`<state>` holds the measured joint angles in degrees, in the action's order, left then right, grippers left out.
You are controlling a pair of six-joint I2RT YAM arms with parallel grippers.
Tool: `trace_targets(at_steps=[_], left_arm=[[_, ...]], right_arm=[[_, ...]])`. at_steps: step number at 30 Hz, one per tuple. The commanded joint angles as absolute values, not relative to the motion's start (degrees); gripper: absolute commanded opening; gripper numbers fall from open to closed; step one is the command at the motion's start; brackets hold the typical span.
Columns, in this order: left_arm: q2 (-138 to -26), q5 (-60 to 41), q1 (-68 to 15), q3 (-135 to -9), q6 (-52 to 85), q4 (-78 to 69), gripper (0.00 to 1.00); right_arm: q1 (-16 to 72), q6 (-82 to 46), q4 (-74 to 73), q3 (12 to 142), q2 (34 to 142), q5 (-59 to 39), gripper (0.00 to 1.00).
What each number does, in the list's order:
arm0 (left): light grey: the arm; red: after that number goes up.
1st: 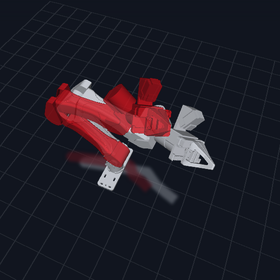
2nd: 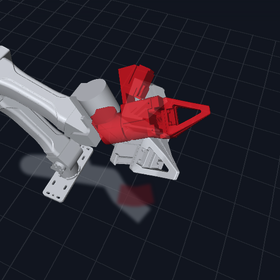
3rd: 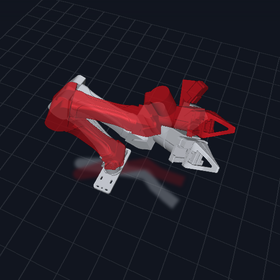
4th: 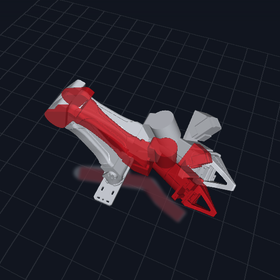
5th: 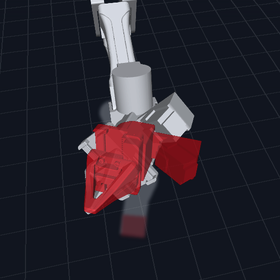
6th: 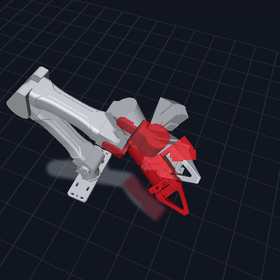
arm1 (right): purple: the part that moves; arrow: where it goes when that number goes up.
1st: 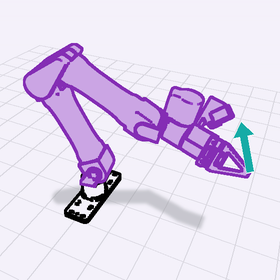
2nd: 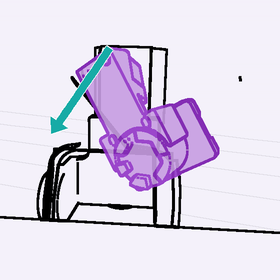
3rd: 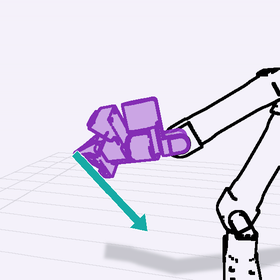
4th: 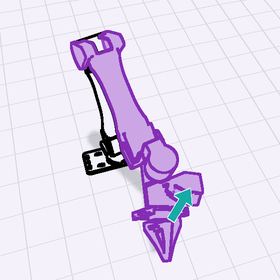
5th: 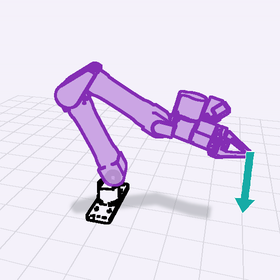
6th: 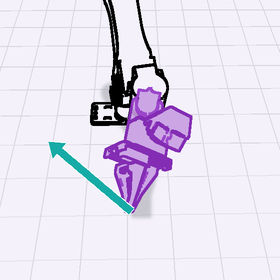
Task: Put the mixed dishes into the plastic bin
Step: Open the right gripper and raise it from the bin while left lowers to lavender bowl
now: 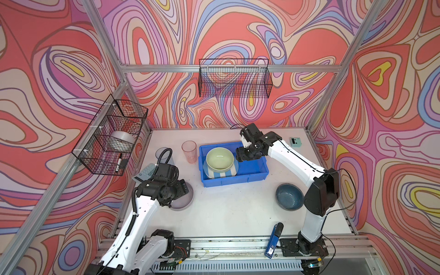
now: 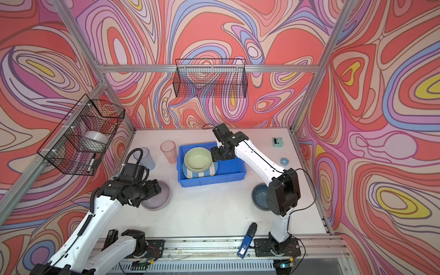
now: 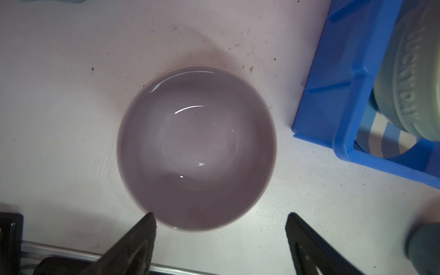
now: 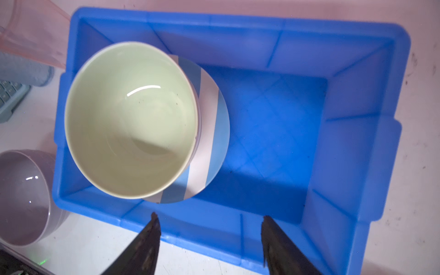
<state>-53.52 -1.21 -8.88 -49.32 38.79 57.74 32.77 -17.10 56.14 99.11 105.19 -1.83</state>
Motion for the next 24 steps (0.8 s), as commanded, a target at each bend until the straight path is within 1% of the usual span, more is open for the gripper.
trace_targets(at_steps=[1,3,9,18,20,22,23,24], left_arm=[[-52.3,3.8,-8.3,-49.9,43.5,63.2,0.91],[-52.4,5.1,-8.3,-48.9,45.2,64.3,0.92],[-52.3,7.0,-8.3,-45.2,52.1,64.1,0.91],[-52.3,6.1,-8.3,-37.8,56.1,57.7,0.76],[-52.9,6.1,-8.3,-36.8,56.0,56.6,0.68],[-53.2,5.9,-8.3,-35.8,56.1,55.3,0.65],[-53.2,6.0,-8.3,-35.2,56.0,54.5,0.60],[-53.3,6.2,-8.3,-34.6,56.0,53.8,0.58]], right_arm=[[33.1,-16.7,51.4,94.8,101.8,-3.5,0.69],[33.1,-16.8,49.9,92.6,100.1,-3.9,0.69],[33.1,-16.9,48.1,89.8,99.2,-5.0,0.69],[33.1,-17.3,47.5,87.6,97.3,-4.4,0.69],[33.1,-17.4,47.7,86.9,96.5,-3.8,0.69],[33.1,-17.4,47.9,86.2,95.6,-3.4,0.69],[33.1,-17.5,48.1,85.9,95.2,-3.1,0.69],[33.1,-17.5,48.3,85.6,94.8,-2.8,0.69]])
